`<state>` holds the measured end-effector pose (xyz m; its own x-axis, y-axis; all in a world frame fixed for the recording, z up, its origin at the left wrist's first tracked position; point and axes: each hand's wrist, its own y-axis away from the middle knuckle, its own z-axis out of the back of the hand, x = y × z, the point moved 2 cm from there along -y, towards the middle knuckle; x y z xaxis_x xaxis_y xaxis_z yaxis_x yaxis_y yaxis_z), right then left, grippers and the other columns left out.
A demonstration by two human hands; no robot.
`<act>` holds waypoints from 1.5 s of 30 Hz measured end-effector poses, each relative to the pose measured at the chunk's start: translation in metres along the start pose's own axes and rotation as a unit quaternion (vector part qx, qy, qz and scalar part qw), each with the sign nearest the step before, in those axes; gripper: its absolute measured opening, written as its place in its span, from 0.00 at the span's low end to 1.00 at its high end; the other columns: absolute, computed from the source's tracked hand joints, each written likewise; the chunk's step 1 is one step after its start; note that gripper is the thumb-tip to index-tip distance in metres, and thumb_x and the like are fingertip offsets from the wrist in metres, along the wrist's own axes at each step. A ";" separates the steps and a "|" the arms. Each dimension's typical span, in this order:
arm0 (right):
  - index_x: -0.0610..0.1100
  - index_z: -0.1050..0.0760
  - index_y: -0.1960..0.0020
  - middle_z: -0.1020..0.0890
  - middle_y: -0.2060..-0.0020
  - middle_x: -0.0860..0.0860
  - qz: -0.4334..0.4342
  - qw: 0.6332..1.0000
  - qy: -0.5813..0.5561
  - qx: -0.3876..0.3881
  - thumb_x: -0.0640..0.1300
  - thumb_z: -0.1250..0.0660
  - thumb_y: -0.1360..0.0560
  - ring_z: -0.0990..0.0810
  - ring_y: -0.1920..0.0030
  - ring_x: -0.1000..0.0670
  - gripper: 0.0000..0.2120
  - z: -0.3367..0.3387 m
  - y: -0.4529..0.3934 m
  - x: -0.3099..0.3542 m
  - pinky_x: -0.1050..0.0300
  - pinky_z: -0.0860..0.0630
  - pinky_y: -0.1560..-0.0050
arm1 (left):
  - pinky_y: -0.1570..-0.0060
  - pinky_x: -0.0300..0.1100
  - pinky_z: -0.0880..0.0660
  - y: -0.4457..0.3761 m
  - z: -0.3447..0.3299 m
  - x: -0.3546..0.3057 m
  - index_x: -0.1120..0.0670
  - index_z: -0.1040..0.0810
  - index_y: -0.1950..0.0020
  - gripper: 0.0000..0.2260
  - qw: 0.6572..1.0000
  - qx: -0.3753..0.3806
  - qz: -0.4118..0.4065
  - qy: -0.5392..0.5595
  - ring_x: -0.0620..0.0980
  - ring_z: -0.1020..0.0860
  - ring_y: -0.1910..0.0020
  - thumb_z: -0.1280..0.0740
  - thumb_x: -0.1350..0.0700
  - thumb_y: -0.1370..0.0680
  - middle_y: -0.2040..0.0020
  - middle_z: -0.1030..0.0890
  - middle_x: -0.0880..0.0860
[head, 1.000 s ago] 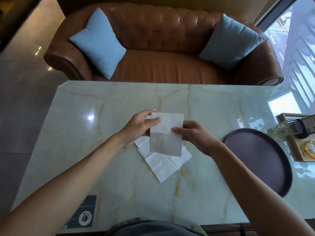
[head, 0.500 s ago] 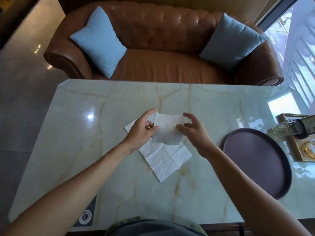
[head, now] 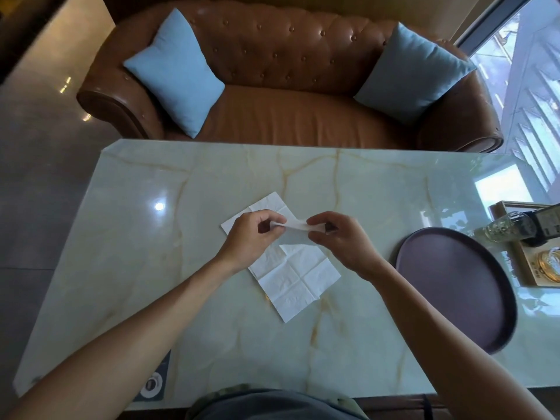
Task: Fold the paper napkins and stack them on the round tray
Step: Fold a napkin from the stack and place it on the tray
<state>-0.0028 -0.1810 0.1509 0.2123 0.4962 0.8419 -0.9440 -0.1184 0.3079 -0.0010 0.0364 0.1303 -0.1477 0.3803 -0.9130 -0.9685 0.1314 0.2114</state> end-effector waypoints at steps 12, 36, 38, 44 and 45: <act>0.48 0.17 0.49 0.15 0.57 0.49 0.040 0.993 0.097 0.061 0.47 0.28 0.23 0.18 0.58 0.48 0.05 0.005 -0.004 0.011 0.50 0.23 0.56 | 0.53 0.45 0.24 -0.003 0.006 -0.009 0.53 0.17 0.54 0.02 0.997 0.076 -0.002 0.009 0.44 0.20 0.59 0.29 0.57 0.22 0.58 0.15 0.51; 0.45 0.16 0.54 0.12 0.60 0.47 -0.042 0.997 0.058 0.026 0.45 0.32 0.19 0.15 0.60 0.50 0.09 0.039 0.002 -0.028 0.50 0.22 0.49 | 0.59 0.42 0.22 -0.011 0.021 -0.011 0.58 0.16 0.50 0.08 0.986 0.161 -0.024 0.023 0.43 0.20 0.60 0.33 0.56 0.17 0.57 0.17 0.50; 0.48 0.17 0.44 0.13 0.47 0.48 -0.085 0.995 -0.029 0.036 0.53 0.29 0.21 0.15 0.47 0.52 0.12 0.036 0.013 -0.040 0.49 0.21 0.41 | 0.59 0.41 0.22 -0.012 0.012 -0.014 0.56 0.16 0.50 0.08 0.980 0.194 -0.022 0.035 0.43 0.20 0.60 0.33 0.55 0.17 0.58 0.18 0.48; 0.39 0.21 0.35 0.16 0.42 0.44 -0.132 0.934 -0.321 0.083 0.46 0.33 0.20 0.17 0.42 0.47 0.17 0.020 0.045 -0.054 0.49 0.22 0.38 | 0.57 0.43 0.19 -0.023 -0.036 -0.027 0.59 0.17 0.47 0.09 0.960 0.272 0.001 0.060 0.46 0.18 0.57 0.32 0.54 0.18 0.55 0.17 0.53; 0.38 0.20 0.37 0.15 0.46 0.44 -0.129 0.931 -0.334 0.066 0.42 0.33 0.19 0.16 0.45 0.47 0.13 0.024 0.049 -0.058 0.51 0.21 0.40 | 0.57 0.42 0.19 -0.026 -0.046 -0.030 0.59 0.17 0.47 0.09 0.960 0.272 0.006 0.061 0.46 0.18 0.58 0.32 0.54 0.18 0.56 0.17 0.53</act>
<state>-0.0551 -0.2361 0.1281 0.5787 -0.1186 0.8069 -0.8103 -0.1955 0.5524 0.0196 -0.0204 0.1361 -0.2116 0.2794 -0.9366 -0.7241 0.5988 0.3423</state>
